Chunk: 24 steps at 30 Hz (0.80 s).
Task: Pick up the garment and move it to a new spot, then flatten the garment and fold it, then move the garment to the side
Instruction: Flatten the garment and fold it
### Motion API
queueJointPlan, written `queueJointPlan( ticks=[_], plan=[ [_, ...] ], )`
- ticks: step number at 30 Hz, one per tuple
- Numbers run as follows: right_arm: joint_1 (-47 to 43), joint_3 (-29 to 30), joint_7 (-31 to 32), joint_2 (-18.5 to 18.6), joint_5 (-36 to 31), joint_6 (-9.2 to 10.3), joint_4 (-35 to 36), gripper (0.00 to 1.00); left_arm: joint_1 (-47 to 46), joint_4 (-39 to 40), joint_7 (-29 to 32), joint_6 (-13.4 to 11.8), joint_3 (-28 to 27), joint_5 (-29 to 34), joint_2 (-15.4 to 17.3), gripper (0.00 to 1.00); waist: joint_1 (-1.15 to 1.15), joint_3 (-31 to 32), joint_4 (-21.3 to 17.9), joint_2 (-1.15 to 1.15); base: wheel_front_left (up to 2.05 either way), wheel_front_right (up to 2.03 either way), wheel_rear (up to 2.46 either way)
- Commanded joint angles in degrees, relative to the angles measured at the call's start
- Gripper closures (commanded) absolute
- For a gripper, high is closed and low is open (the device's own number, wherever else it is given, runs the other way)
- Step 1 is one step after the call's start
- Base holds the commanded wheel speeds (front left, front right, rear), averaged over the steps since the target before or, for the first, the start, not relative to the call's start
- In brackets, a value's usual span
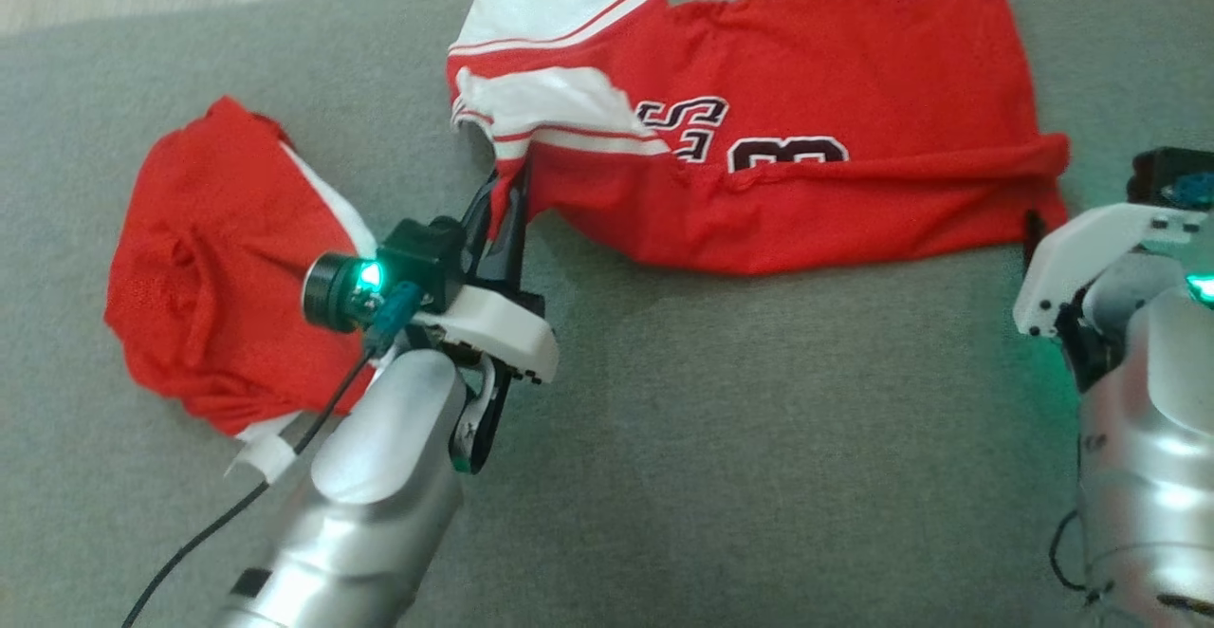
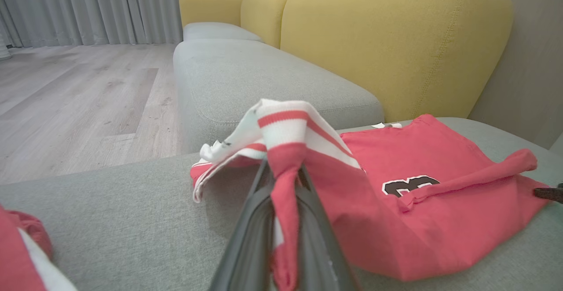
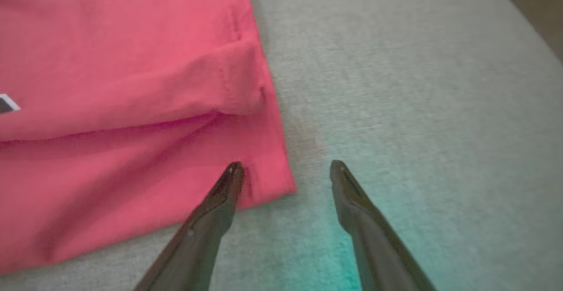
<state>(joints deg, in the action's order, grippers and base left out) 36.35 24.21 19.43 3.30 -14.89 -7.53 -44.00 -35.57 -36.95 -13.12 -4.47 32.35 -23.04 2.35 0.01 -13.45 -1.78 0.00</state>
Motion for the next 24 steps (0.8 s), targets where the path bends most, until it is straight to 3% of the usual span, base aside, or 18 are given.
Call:
queueJointPlan(
  ticks=[1,8,9,10,24],
  plan=[
    [3.4,-0.7,0.4,0.3,-1.0,0.04,0.3,0.0,-2.7,2.3,-0.1,0.1,-0.9,0.3,0.6,1.0,-0.01,-1.2,1.1,0.0,0.0,0.0,0.0],
    [6.6,1.3,0.4,1.7,-6.0,0.04,-6.0,0.0,-3.1,3.9,0.3,-0.5,0.8,-0.3,0.5,1.0,-0.01,-2.8,2.5,0.0,0.0,0.0,0.0],
    [7.0,1.3,0.6,1.9,-6.3,0.04,-7.0,0.27,-3.2,3.9,0.4,-0.6,1.0,-0.3,0.5,1.0,-0.01,-2.8,2.6,0.0,0.0,0.0,0.0],
    [7.2,1.4,0.7,2.2,-6.6,0.04,-7.9,1.0,-3.2,3.9,0.4,-0.7,1.1,-0.2,0.6,1.0,-0.01,-2.8,2.7,0.0,0.0,0.0,0.0],
    [8.8,-2.9,-4.1,8.8,-5.8,0.04,-15.4,1.0,-0.5,0.2,2.0,-2.1,1.1,-1.0,3.1,1.0,-0.01,3.1,1.4,0.0,0.0,0.0,0.0]
  ],
)
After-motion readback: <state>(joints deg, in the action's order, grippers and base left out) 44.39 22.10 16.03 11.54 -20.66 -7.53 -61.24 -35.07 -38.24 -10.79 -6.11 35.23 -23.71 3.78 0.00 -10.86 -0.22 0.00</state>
